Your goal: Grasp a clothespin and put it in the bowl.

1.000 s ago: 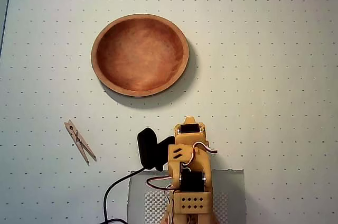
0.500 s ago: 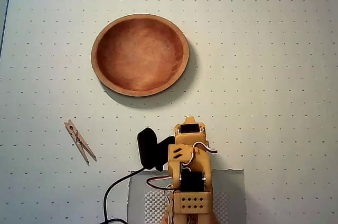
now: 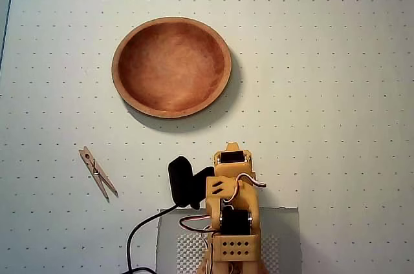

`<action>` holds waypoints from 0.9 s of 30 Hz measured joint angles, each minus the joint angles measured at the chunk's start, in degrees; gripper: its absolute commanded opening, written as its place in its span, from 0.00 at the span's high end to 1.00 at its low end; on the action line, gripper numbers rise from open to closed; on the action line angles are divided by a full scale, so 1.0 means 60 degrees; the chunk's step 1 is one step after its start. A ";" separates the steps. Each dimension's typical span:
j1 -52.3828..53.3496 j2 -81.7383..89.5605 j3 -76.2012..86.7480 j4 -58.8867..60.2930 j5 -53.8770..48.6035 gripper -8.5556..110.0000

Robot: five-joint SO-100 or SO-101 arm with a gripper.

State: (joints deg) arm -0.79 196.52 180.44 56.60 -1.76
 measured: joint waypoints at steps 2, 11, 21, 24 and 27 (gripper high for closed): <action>0.0000 0.0000 0.0000 0.0000 0.0000 0.96; 0.0000 0.0000 0.0000 0.0000 0.0000 0.95; -0.0557 0.0000 -0.2212 0.0015 -0.1714 0.96; -0.0557 -0.0278 -0.3516 0.0015 -0.3062 0.96; -0.0498 -0.1304 -0.4658 0.0176 -0.4307 0.96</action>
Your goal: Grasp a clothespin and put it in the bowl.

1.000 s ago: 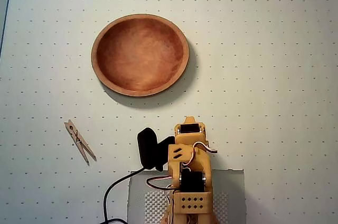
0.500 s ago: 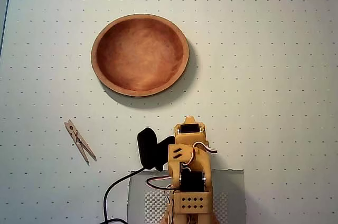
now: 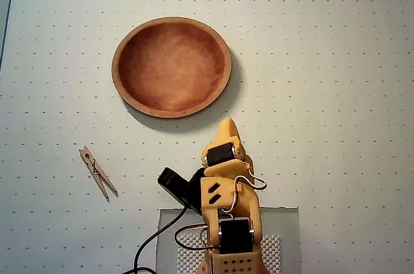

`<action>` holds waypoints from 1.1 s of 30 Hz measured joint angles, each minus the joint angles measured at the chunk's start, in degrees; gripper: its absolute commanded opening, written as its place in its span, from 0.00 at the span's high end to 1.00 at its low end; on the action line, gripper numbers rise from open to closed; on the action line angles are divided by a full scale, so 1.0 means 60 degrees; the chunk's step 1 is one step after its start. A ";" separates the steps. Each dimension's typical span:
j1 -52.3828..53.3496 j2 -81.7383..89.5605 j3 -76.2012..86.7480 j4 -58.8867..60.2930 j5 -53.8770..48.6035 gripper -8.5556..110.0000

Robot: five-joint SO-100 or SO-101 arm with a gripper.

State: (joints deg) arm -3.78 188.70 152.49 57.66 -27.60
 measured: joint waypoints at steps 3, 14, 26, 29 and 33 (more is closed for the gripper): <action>0.0103 -0.1538 -0.1289 0.0410 -0.1245 0.96; -0.0425 -0.6460 -0.5347 0.3267 -0.5669 0.96; -0.1831 -0.8613 -0.5933 0.6284 -0.8687 0.95; -0.2227 -0.8892 -0.5933 0.5903 -0.8745 0.95; -0.2446 -0.9111 -0.5933 0.5464 -0.8760 0.95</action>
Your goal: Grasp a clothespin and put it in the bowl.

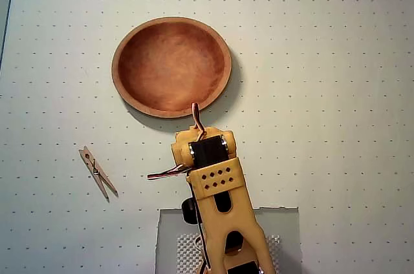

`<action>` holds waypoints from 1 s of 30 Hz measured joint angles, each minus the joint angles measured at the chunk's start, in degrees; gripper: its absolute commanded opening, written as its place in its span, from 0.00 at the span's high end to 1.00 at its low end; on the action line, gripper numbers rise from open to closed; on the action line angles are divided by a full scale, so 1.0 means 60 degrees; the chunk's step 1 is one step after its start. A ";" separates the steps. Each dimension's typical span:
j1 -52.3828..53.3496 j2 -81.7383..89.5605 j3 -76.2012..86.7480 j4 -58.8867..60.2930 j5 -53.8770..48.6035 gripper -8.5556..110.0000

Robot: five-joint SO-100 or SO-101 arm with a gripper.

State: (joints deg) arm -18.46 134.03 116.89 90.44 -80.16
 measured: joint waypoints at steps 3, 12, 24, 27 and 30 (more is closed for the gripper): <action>-0.0425 -0.0161 0.0000 -0.0088 -0.0044 0.96; -0.3047 -0.2329 0.0000 -0.0205 -0.0044 0.96; -0.5186 -0.5449 -0.1919 -0.0132 0.1143 0.95; -0.5742 -0.5991 -0.2388 -0.0132 0.1392 0.96; -0.6431 -0.6416 -0.2842 -0.0044 0.1479 0.96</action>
State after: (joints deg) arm -57.04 95.54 99.84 90.18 -71.28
